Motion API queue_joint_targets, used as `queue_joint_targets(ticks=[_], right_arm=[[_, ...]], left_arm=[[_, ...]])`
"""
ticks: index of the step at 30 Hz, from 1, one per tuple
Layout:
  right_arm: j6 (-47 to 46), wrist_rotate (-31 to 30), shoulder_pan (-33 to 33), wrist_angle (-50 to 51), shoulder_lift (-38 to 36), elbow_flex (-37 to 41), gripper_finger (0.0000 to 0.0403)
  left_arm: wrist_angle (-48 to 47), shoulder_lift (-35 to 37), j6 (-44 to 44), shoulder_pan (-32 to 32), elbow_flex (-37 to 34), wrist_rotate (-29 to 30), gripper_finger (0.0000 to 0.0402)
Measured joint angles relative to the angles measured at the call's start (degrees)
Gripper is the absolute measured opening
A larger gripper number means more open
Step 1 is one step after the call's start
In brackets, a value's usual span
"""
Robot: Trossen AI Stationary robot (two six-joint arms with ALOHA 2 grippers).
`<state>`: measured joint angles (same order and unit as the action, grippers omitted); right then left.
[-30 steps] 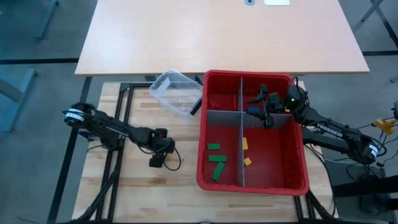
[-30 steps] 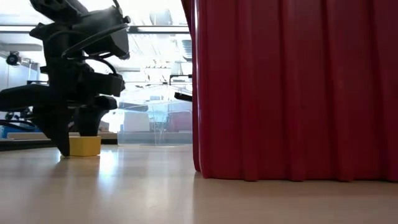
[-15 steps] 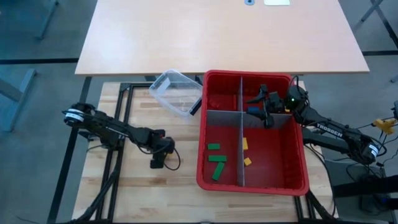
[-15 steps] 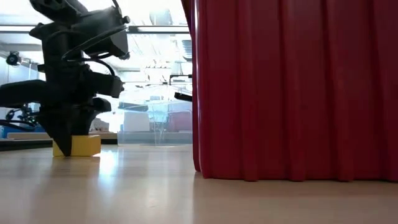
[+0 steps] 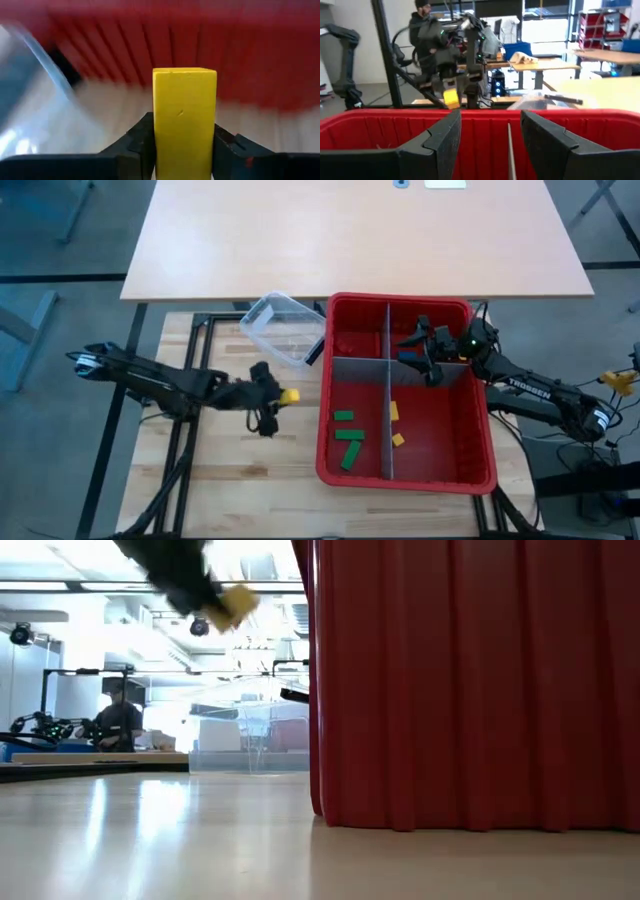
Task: Sort blocks
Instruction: Put the yellow block into the bottom right of the red bin
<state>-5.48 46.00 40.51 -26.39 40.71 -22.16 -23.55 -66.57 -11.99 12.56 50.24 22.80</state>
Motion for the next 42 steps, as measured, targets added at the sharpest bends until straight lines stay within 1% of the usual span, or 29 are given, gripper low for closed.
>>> queue_joint_targets(ticks=[3,5,8,12,18,23,29,42], right_arm=[[-0.66,-0.51,-2.08,-4.5,0.45,0.0,0.0174],[-1.1,-1.6,-3.6,-7.84,1.03,0.0,0.0169],[-1.78,-4.46,-5.86,-12.12,2.23,0.0,0.0162],[-2.16,-8.32,-8.25,-15.21,4.42,0.0,0.0156],[-2.71,-10.17,-12.02,-18.92,9.78,-1.14,0.0164],[-1.89,-10.55,-16.13,-19.22,15.51,-5.13,0.0178],[0.5,-11.14,-19.55,-19.22,21.29,-10.15,0.0183],[1.45,-11.22,-23.46,-19.36,29.57,-16.37,0.0183]], left_arm=[[13.8,2.4,1.08,-0.01,-0.38,2.91,0.0108],[22.46,2.39,3.93,-0.04,-0.73,3.04,0.0108],[33.69,0.47,8.69,0.0,-0.9,2.68,0.0108],[42.69,-3.53,11.81,-0.69,-0.39,1.63,0.0108],[55.46,-10.84,14.41,-2.39,1.12,-0.77,0.0108],[56.68,-17.33,14.52,-3.99,5.46,-4.23,0.0108],[56.47,-22.07,14.52,-4.98,9.7,-4.37,0.0108],[56.49,-23.03,12.99,-6.86,10.29,-4.8,0.0108]])
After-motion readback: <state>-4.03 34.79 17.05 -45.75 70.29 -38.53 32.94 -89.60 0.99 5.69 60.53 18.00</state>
